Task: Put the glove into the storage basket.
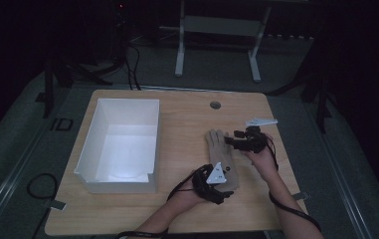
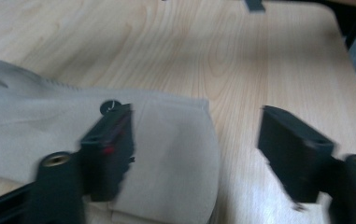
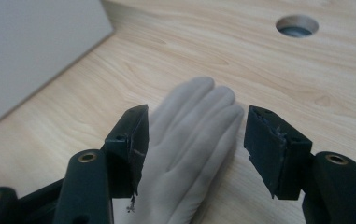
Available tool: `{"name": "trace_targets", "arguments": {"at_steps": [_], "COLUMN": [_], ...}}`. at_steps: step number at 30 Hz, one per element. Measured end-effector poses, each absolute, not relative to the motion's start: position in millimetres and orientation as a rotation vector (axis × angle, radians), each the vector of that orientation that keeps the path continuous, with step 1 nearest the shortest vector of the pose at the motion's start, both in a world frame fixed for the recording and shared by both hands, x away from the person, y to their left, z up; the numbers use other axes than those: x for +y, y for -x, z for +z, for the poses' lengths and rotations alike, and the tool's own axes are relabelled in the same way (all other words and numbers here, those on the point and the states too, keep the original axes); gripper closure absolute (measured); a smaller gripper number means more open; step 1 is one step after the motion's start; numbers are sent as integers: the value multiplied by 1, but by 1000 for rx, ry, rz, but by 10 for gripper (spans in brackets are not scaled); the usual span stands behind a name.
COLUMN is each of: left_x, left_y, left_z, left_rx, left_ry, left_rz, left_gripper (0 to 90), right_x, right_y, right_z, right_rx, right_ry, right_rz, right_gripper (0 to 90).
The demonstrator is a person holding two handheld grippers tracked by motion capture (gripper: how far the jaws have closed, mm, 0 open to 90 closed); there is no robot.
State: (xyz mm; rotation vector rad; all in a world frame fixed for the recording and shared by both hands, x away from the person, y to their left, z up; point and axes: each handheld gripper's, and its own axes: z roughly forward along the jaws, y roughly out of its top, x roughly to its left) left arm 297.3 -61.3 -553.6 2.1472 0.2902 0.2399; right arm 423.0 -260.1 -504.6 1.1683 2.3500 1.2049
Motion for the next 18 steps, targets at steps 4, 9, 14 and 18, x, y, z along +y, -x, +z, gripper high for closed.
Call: {"name": "trace_targets", "arguments": {"at_steps": [4,9,14,18], "left_x": [-62,-61,-60,-60], "left_y": [-302,-305,-308,-308], "left_z": [-558,-562,-567,-569], "left_rx": [308,319,328,317], "left_ry": [-2186,-2207,-2227,-2236], "left_rz": [209,171,147,155], "left_gripper": [383,405,411,421], "right_x": [-258,-255,-250,-249], "right_y": [-432,-447,-454,-455], "right_z": [-515,-536,-550,-554], "right_rx": [2371,2428,2480,2517], "right_ry": [-1211,-1297,-1360,-1355], "right_rz": [1200,1185,1162,1171], "right_gripper": [417,376,350,446]}}
